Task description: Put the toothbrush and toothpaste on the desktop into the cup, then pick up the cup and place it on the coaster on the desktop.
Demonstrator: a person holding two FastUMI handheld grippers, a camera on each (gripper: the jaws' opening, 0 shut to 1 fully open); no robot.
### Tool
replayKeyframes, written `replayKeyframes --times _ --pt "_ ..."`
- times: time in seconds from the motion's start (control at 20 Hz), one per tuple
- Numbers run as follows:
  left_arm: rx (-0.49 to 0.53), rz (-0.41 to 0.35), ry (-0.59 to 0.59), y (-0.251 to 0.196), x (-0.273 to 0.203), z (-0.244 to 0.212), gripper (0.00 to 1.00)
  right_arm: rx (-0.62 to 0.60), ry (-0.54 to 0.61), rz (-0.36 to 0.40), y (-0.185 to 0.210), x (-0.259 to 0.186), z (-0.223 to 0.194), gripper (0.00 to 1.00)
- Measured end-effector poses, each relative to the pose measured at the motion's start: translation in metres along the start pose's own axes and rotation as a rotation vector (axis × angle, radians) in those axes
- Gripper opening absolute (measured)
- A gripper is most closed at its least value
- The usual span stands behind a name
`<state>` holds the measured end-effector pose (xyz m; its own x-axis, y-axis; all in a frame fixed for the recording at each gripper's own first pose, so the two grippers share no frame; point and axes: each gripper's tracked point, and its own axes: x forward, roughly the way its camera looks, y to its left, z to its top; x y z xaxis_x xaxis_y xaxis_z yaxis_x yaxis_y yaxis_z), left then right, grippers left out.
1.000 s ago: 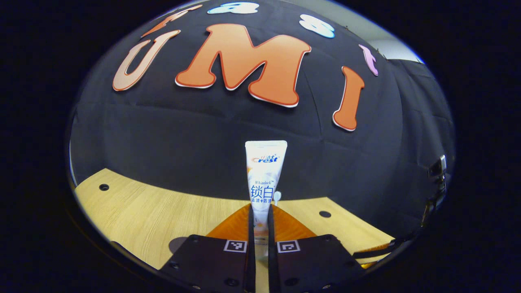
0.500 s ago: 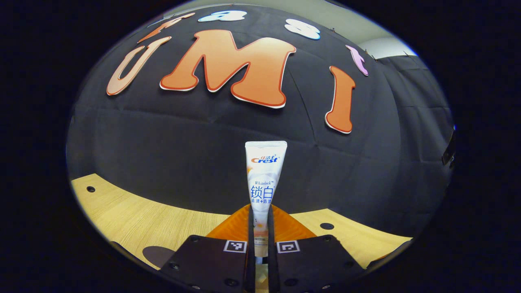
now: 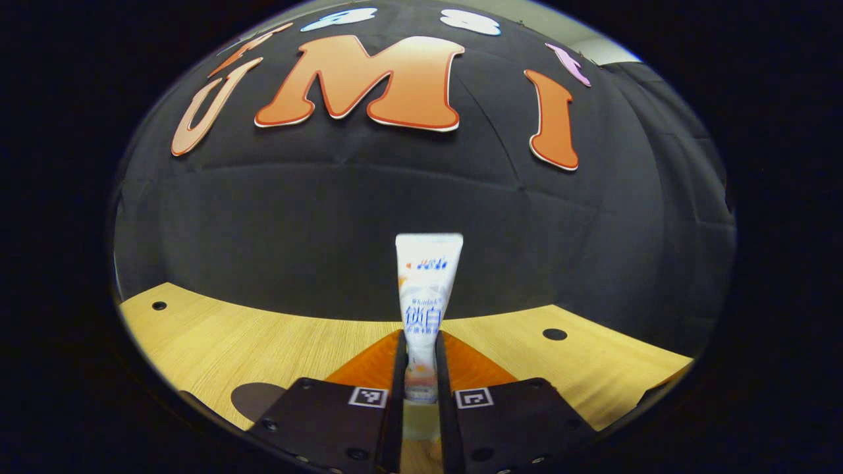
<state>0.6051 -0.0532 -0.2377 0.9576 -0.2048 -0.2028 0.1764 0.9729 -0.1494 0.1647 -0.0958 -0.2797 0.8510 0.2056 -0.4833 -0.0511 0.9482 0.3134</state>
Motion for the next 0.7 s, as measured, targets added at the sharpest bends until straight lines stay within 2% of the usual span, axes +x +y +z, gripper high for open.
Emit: replayKeyframes --times 0.15,0.2,0.3,0.5,0.6,0.65,0.7 --pt "0.039 0.0 0.013 -0.004 -0.003 -0.003 0.42 -0.004 0.005 0.005 0.001 -0.001 -0.002 0.8" --pt "0.051 0.003 0.01 -0.007 -0.003 -0.003 0.53 -0.008 0.007 0.006 0.001 -0.002 -0.002 0.79" --pt "0.062 0.014 0.005 -0.007 -0.002 0.004 0.63 -0.007 0.013 0.005 -0.001 -0.002 -0.004 0.8" --pt "0.06 0.076 0.078 0.004 0.008 0.001 0.64 0.012 0.005 0.0 -0.004 -0.009 0.0 0.79" --pt "0.034 0.131 0.138 0.023 0.009 -0.009 0.58 0.024 0.004 0.0 -0.005 -0.014 0.003 0.79" --pt "0.013 0.149 0.148 0.031 0.007 -0.007 0.63 0.022 -0.003 -0.002 -0.006 -0.017 0.006 0.79" --pt "-0.007 0.156 0.15 0.038 0.005 -0.007 0.64 0.016 -0.009 -0.007 -0.008 -0.019 0.007 0.79"
